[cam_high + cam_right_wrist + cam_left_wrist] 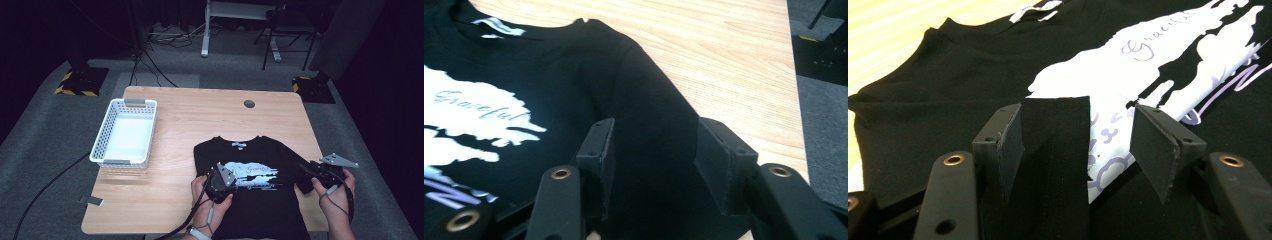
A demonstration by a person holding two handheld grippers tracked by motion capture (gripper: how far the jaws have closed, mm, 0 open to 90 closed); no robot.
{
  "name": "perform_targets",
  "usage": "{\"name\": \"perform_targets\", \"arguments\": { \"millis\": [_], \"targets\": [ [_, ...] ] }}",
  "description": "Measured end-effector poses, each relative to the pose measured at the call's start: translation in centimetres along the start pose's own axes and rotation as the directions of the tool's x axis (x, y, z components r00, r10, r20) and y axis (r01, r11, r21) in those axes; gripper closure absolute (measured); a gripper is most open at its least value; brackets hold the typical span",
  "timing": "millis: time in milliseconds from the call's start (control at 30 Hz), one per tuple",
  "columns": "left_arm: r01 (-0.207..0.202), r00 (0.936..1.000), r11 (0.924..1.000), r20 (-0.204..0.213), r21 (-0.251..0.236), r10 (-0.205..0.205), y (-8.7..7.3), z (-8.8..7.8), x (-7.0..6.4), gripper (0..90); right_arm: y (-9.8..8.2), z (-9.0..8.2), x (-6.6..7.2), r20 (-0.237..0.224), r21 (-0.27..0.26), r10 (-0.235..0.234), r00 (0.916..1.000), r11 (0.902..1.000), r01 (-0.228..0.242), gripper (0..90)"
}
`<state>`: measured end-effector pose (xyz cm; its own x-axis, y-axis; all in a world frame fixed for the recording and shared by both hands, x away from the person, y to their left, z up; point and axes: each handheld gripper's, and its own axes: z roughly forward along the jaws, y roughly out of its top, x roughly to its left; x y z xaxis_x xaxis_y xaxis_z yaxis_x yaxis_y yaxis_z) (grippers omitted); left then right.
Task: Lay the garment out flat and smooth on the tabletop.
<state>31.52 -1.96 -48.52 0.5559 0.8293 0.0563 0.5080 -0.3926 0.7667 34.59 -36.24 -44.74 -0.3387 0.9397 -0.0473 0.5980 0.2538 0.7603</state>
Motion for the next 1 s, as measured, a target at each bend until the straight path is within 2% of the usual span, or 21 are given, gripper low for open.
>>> {"name": "perform_targets", "arguments": {
  "millis": [133,167,200,300,367,433,567,733,1000],
  "targets": [
    [0.011,0.9999,0.9999,-0.008,0.012,-0.011,0.3,0.8,-0.3,38.6,-0.3,-0.8,0.4,0.002,-0.019,0.008,1.0000,0.9998,-0.008,47.8],
    [0.005,0.9999,0.9999,-0.014,0.016,-0.005,0.4,1.0,-0.3,41.1,-0.5,-1.0,0.4,0.001,-0.026,0.014,0.9999,0.9996,-0.014,47.8],
    [0.004,0.9999,0.9998,-0.017,0.018,-0.003,0.4,1.2,-0.3,45.8,-0.6,-1.2,0.3,0.003,-0.028,0.016,0.9999,0.9995,-0.016,47.8],
    [0.012,0.9995,0.9995,-0.030,0.030,-0.011,0.5,1.7,-0.1,67.3,-0.8,-1.7,0.1,0.011,-0.035,0.022,0.9997,0.9992,-0.022,47.8],
    [0.011,0.9993,0.9990,-0.035,0.043,-0.010,0.4,1.9,0.0,77.9,-1.0,-2.0,0.0,0.011,-0.041,0.022,0.9997,0.9989,-0.022,47.3],
    [0.000,0.9986,0.9994,-0.053,0.036,0.002,0.4,1.8,0.0,86.8,-1.1,-2.2,-0.2,0.003,-0.050,0.034,0.9994,0.9982,-0.034,45.9],
    [0.004,0.9976,1.0000,-0.069,-0.005,-0.004,0.5,1.1,0.2,88.0,-1.0,-2.3,-0.3,-0.005,-0.062,0.043,0.9991,0.9972,-0.043,45.9],
    [0.031,0.9949,0.9977,-0.093,-0.060,-0.037,0.8,-0.8,1.6,88.0,-0.6,-2.1,0.2,-0.018,-0.067,0.032,0.9993,0.9972,-0.033,46.0],
    [0.081,0.9827,0.9898,-0.157,-0.118,-0.099,0.5,-3.2,4.2,87.9,0.6,-0.3,0.9,-0.043,-0.058,0.014,0.9990,0.9982,-0.017,45.9]
  ]
}}
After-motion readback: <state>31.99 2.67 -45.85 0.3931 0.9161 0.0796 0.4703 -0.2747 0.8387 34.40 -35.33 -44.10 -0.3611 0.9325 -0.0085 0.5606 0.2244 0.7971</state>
